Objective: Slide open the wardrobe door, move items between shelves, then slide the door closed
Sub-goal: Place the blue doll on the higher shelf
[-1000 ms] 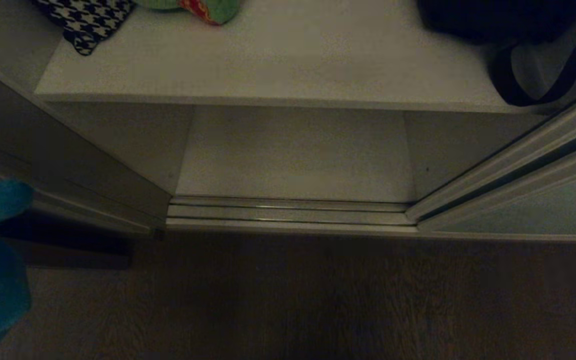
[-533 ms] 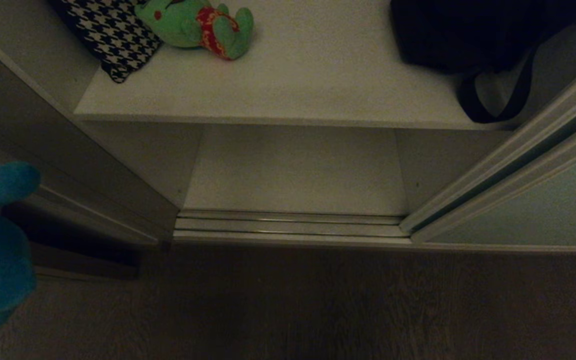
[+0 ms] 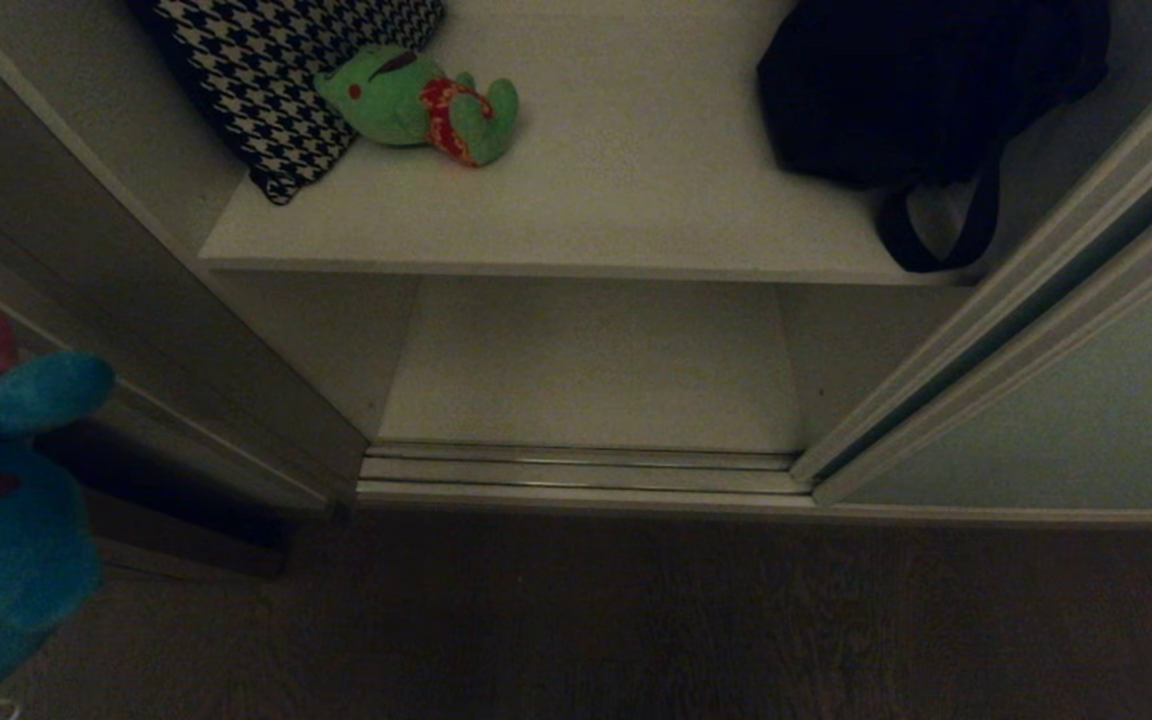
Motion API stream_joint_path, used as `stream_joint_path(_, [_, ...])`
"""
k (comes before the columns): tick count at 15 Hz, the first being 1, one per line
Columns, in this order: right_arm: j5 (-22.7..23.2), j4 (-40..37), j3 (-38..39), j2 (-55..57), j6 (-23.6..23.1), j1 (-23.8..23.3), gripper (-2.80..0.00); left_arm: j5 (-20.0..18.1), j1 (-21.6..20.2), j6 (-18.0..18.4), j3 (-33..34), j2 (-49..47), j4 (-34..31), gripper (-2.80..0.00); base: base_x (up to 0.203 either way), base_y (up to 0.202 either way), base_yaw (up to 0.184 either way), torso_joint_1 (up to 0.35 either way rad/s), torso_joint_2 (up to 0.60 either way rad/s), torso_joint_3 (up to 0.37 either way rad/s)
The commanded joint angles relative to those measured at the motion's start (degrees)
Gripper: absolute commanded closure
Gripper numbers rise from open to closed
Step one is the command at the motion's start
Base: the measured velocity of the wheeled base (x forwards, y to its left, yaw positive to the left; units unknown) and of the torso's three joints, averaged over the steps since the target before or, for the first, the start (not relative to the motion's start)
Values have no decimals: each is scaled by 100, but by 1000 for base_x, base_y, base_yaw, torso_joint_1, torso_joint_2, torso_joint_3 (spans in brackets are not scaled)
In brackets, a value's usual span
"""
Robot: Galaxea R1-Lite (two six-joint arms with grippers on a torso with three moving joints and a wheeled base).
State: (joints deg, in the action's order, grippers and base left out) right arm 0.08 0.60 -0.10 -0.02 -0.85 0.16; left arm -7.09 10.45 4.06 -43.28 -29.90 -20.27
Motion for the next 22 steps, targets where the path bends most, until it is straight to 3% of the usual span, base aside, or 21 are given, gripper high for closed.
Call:
stream_joint_path(1, [0,2,1,-6,-3,2,0,73,1,0,-50,-199,23,0,0,0,0,0,0,0])
stream_joint_path(5, [0,2,1,-6,-3,2,0,170,-1,-53,-729,-784,38,0,0,0,0,0,0,0])
stream_joint_path(9, [0,2,1,-6,-3,2,0,-113,38,-32,-1900,-1974,52,0,0,0,0,0,0,0])
stream_joint_path(19, [0,2,1,-6,-3,2,0,-153,931,-81,-4793,-5638,851,0,0,0,0,0,0,0])
stream_joint_path(22, [0,2,1,-6,-3,2,0,-67,1215,-326,-5517,-6633,976,0,0,0,0,0,0,0])
